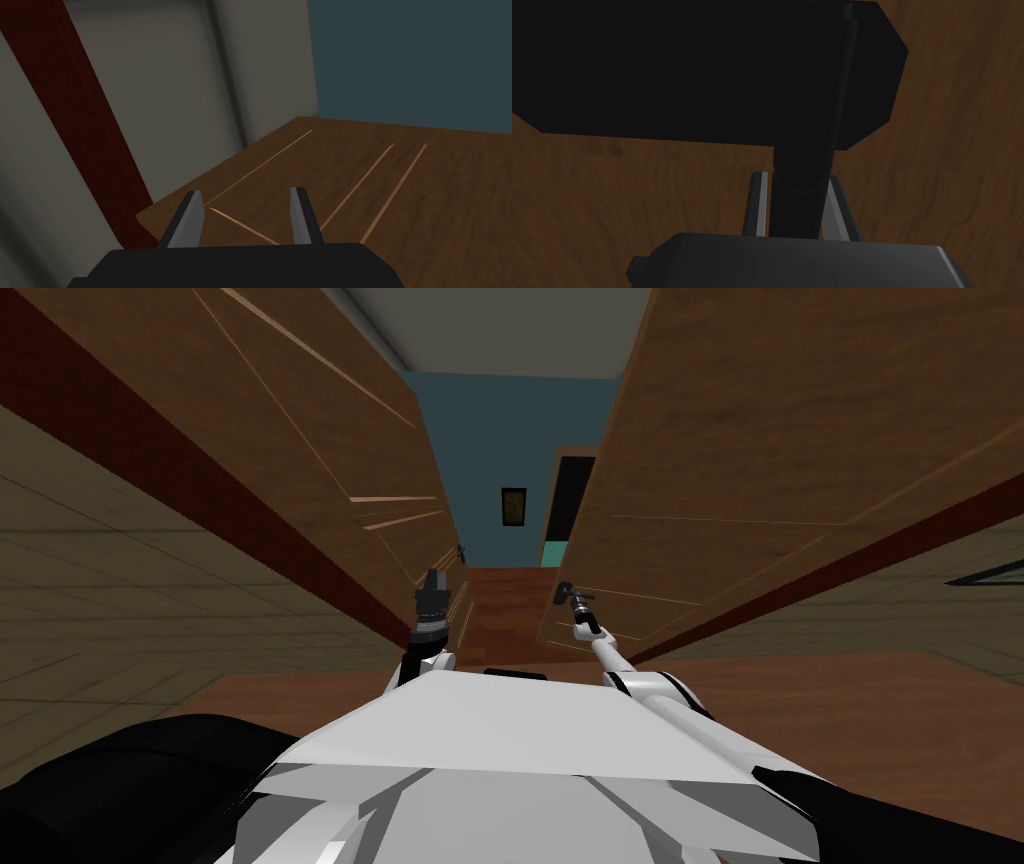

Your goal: Push the door open

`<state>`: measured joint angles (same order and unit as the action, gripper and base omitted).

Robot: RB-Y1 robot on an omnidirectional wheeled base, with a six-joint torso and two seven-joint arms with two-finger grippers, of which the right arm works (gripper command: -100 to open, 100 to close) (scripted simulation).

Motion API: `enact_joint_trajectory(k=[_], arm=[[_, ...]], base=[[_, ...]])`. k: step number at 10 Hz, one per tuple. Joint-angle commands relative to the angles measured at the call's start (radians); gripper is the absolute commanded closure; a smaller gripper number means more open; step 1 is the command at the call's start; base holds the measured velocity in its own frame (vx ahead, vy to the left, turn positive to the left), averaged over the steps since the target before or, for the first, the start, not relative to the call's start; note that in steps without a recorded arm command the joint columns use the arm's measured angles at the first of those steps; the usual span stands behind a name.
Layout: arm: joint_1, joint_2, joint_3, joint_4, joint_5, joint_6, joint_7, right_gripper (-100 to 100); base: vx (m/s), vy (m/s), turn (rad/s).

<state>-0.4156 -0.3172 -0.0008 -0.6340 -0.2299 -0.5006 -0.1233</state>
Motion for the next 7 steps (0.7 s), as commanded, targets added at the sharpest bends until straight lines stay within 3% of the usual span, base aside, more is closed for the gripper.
enact_joint_trajectory(k=[1, 5, 7], arm=[[-0.015, -0.018, -0.022, 0.028, -0.006, -0.013, 0.002, 100], [-0.012, -0.030, -0.074, 0.047, -0.018, -0.014, 0.025, 100], [-0.012, -0.030, -0.074, 0.047, -0.018, -0.014, 0.025, 100]], base=[[0.152, 0.081, -0.044], [0.189, 0.092, -0.061], [0.078, 0.049, -0.018]])
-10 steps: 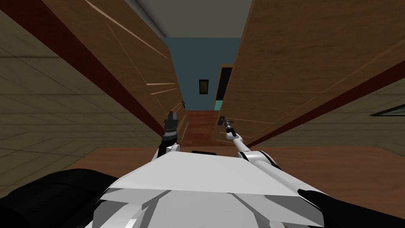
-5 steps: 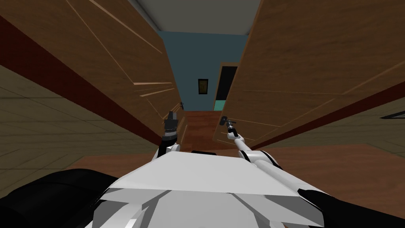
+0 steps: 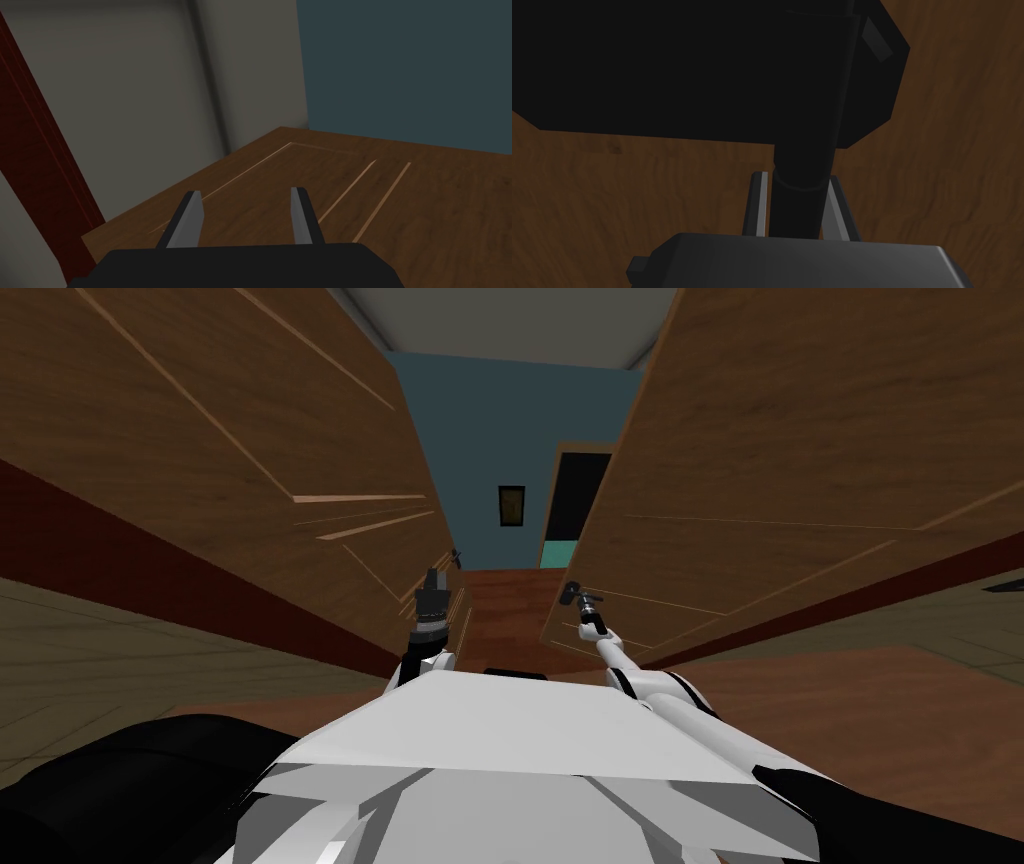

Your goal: Push the door open

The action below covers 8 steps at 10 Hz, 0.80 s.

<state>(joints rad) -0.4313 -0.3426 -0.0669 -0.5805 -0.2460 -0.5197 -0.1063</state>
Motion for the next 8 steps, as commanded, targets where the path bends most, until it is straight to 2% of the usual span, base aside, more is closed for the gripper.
enact_joint_trajectory(k=[1, 4, 5, 8], arm=[[0.005, -0.010, -0.032, 0.002, -0.008, 0.005, 0.018, 100], [0.005, -0.010, -0.032, 0.002, -0.008, 0.005, 0.018, 100], [0.006, -0.015, -0.054, 0.011, -0.013, 0.004, 0.028, 100], [0.007, -0.020, -0.079, 0.019, -0.019, 0.003, 0.038, 100]], base=[[0.126, 0.050, -0.058], [0.075, 0.051, -0.028], [0.112, 0.066, -0.061], [0.180, 0.091, -0.066]])
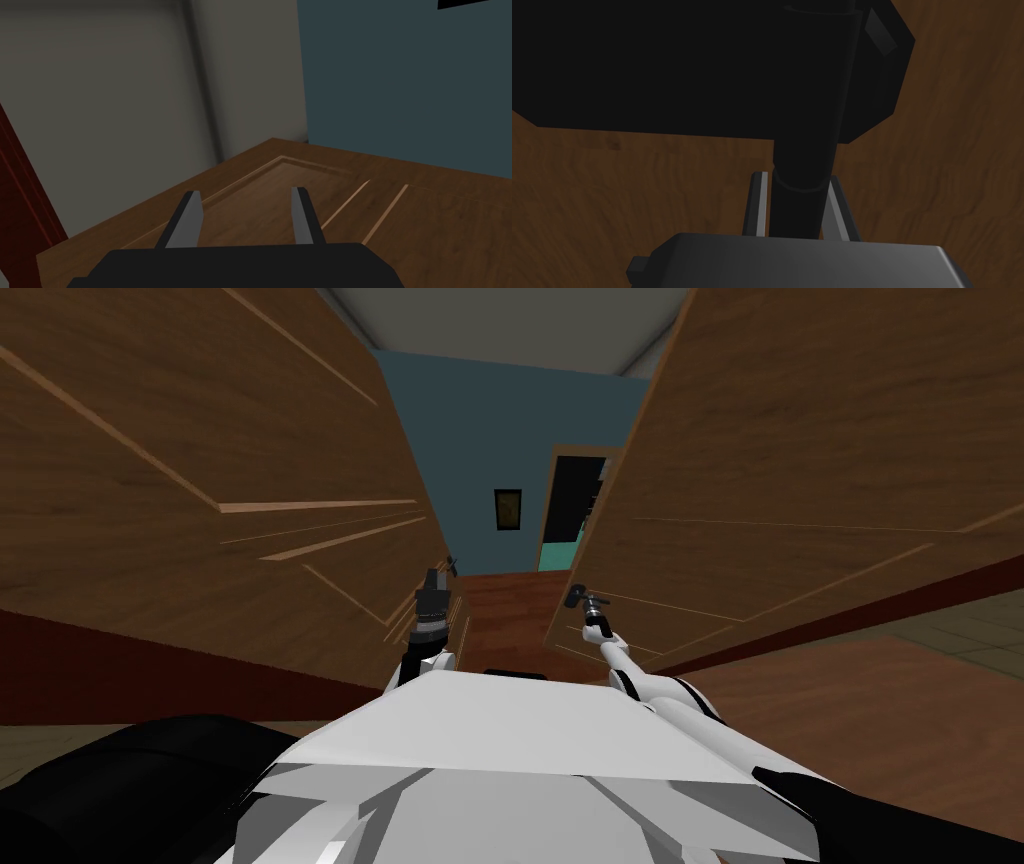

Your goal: Push the door open

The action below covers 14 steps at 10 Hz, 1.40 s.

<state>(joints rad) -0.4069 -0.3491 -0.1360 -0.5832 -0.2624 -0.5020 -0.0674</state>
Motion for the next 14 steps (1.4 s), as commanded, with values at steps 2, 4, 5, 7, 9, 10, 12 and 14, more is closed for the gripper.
enact_joint_trajectory(k=[2, 4, 5, 7, 9, 10, 12, 14], arm=[[-0.017, -0.015, -0.017, 0.025, -0.004, -0.014, 0.002, 100], [-0.016, -0.019, -0.035, 0.032, -0.008, -0.015, 0.010, 100], [-0.016, -0.020, -0.041, 0.034, -0.010, -0.015, 0.013, 100], [-0.008, -0.020, -0.050, 0.032, -0.014, -0.012, 0.020, 100], [-0.005, -0.027, -0.066, 0.037, -0.022, -0.014, 0.027, 100], [-0.003, -0.032, -0.076, 0.040, -0.026, -0.016, 0.031, 100], [0.000, -0.039, -0.092, 0.045, -0.034, -0.018, 0.038, 100], [0.002, -0.044, -0.103, 0.072, -0.039, -0.019, 0.042, 100]], base=[[0.149, 0.055, -0.039], [0.127, 0.047, -0.030], [0.190, 0.077, -0.060], [0.101, 0.021, -0.039], [0.195, 0.051, -0.053], [0.211, 0.047, -0.060], [0.150, 0.029, -0.036], [0.161, 0.052, -0.046]])
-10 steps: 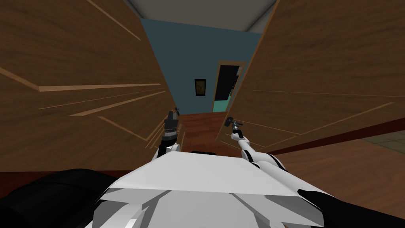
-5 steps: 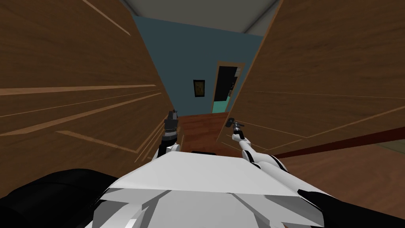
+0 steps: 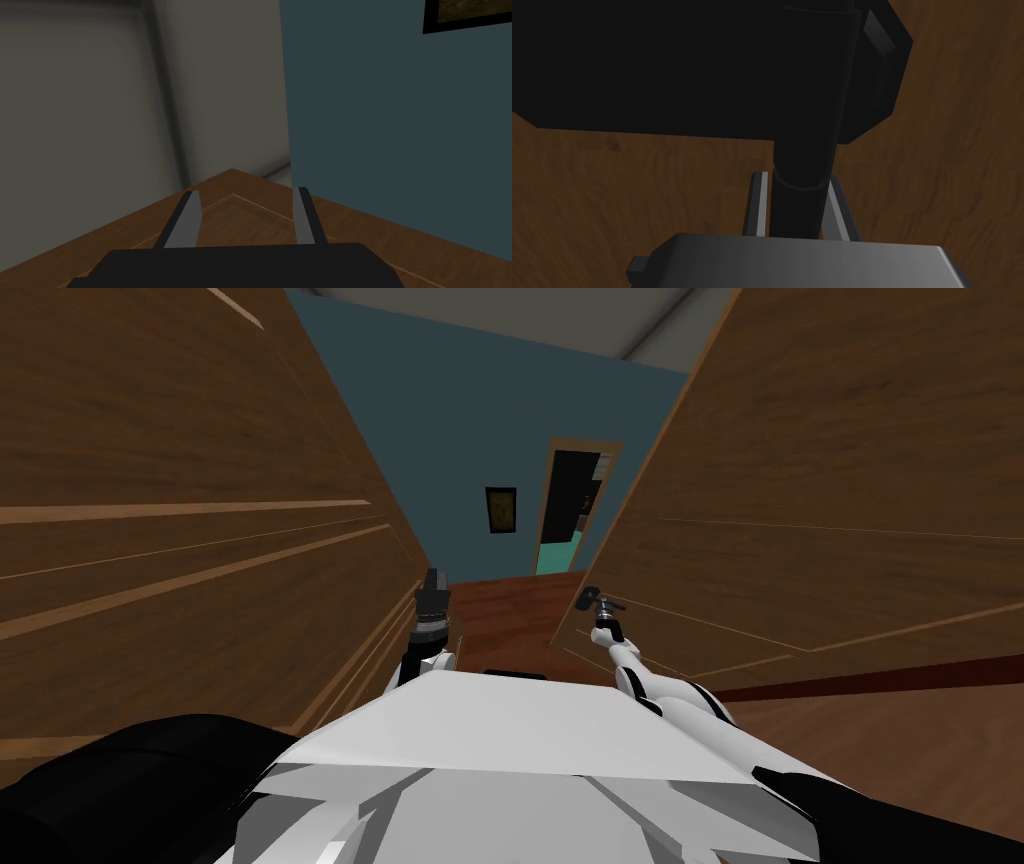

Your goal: Push the door open

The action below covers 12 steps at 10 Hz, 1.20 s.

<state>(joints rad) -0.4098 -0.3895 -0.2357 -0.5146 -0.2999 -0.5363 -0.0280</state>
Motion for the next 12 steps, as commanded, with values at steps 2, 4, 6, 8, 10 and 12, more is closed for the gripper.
enact_joint_trajectory(k=[2, 4, 6, 8, 10, 12], arm=[[0.010, -0.015, -0.029, -0.012, -0.014, 0.012, 0.014, 100], [0.010, -0.015, -0.029, -0.012, -0.014, 0.012, 0.014, 100], [0.014, -0.024, -0.049, -0.006, -0.023, 0.009, 0.022, 100], [0.016, -0.027, -0.055, -0.004, -0.025, 0.008, 0.025, 100], [0.030, -0.030, -0.075, -0.020, -0.035, 0.021, 0.037, 100], [0.033, -0.035, -0.086, -0.016, -0.040, 0.018, 0.042, 100]], base=[[0.170, 0.080, -0.077], [0.094, 0.014, -0.019], [0.167, 0.035, -0.044], [0.136, 0.044, -0.042], [0.081, -0.004, -0.026], [0.168, 0.031, -0.047]])
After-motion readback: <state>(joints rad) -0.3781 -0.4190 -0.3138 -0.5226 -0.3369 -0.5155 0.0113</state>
